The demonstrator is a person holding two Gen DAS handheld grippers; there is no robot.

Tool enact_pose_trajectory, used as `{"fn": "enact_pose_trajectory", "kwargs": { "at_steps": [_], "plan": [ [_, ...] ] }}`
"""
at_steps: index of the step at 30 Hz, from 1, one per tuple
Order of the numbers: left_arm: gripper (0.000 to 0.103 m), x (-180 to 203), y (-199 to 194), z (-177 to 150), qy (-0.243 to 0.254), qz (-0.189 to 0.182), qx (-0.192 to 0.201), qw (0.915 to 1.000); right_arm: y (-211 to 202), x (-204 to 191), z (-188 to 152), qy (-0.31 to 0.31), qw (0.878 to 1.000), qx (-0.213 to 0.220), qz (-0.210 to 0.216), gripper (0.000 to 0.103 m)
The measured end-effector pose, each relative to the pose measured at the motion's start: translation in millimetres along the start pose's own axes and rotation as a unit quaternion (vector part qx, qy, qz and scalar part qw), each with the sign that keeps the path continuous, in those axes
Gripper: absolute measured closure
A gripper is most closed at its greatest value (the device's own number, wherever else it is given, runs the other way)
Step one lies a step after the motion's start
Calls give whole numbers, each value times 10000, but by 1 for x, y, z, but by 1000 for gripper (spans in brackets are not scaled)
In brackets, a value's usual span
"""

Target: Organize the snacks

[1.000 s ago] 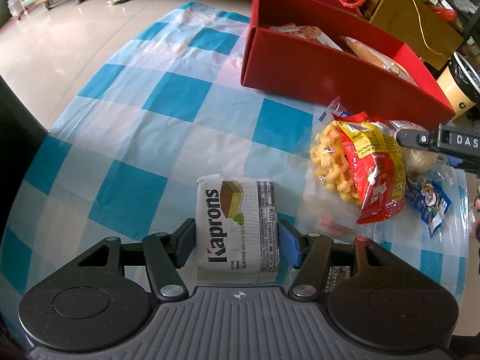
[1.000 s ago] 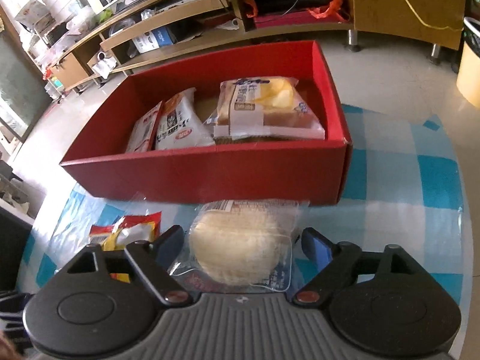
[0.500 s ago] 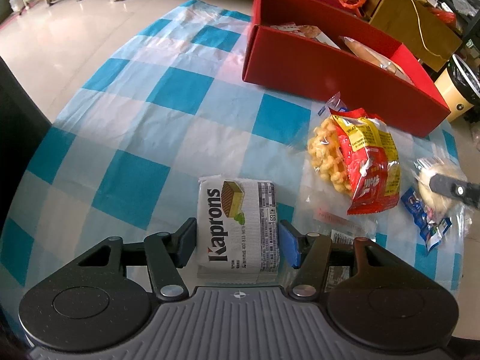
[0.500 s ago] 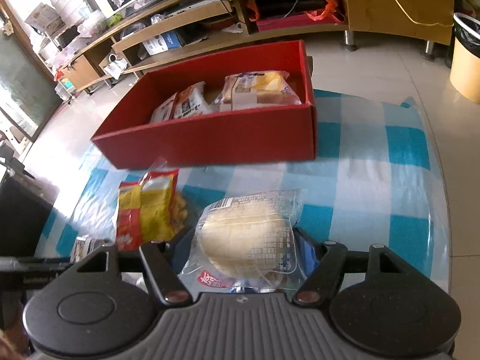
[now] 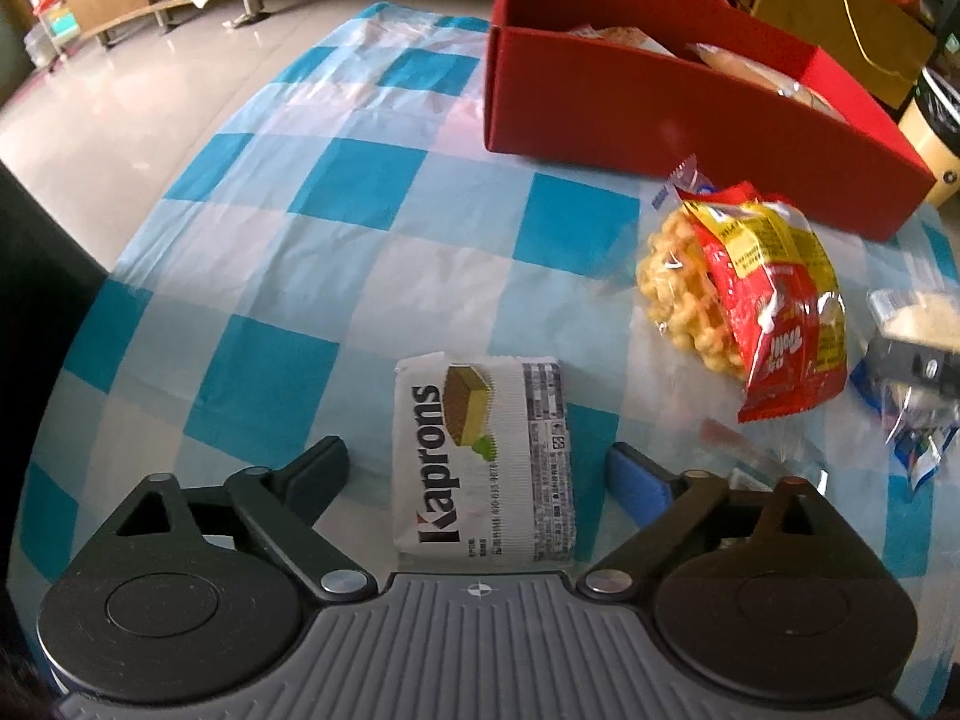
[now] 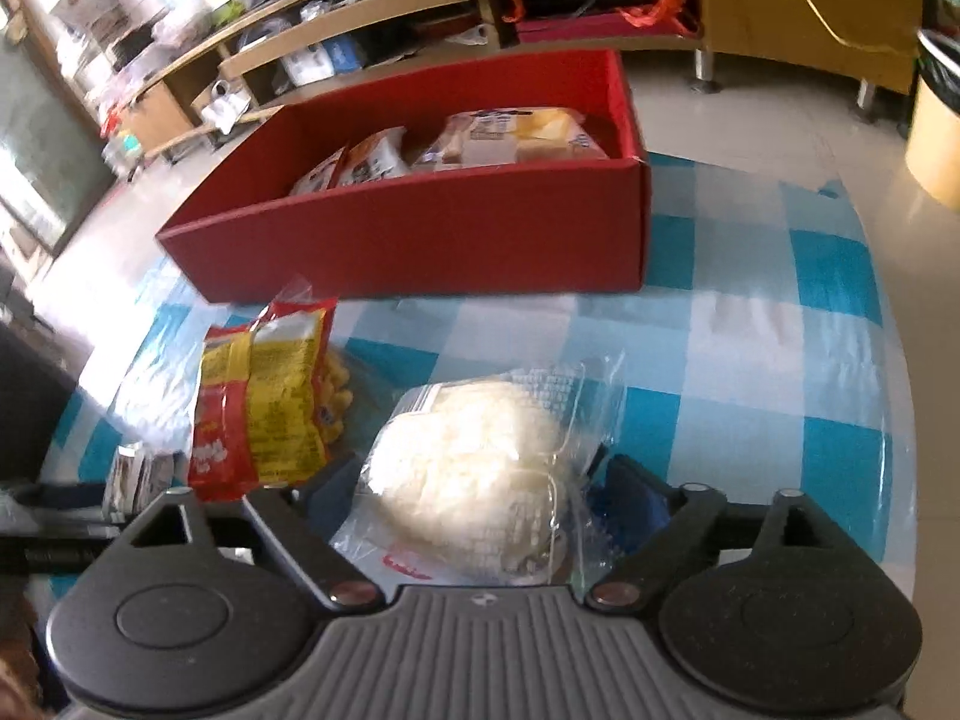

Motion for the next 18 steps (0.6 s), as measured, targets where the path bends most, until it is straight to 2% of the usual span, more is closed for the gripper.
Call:
{"fn": "enact_pose_trajectory", "kwargs": {
  "at_steps": [1,4,10,12,14,17,18],
  "plan": [
    [7,1,0,-1,9,20,7,10000,4,5,1,178,9997,-152,106,6],
    [7,-2,-1,-1,-15,-54,-12,10000,3,17,2,471,9976,-120,496,1],
    [9,-2,-1,-1,19,-38,-13,10000,0,30,-2,745,9925,65,968,0],
    [9,-3,-1,-1,2,-46,-18,10000,0,26,-2,495,9946,9,910,0],
    [9,-2,-1,-1,2,-24,-15,10000,1,20,-1,318,9973,-32,657,1],
    [9,-2,-1,-1,-15,-16,-18,10000,-1,8,0,-22,9999,-8,99,16],
    [9,-2,-1,-1,-30,-23,-24,10000,-4,4,0,-141,9999,55,-43,25]
  ]
}}
Point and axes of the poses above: each gripper's, at about its wrist camera, not at the fingertips, and y roughly the way its jaws point, x to its right, z to its top, the point moved 3 cm from there along y, roughly the way its jaws point, and after that the axes turned 15 degrees about -x, right-handed, at the moved point
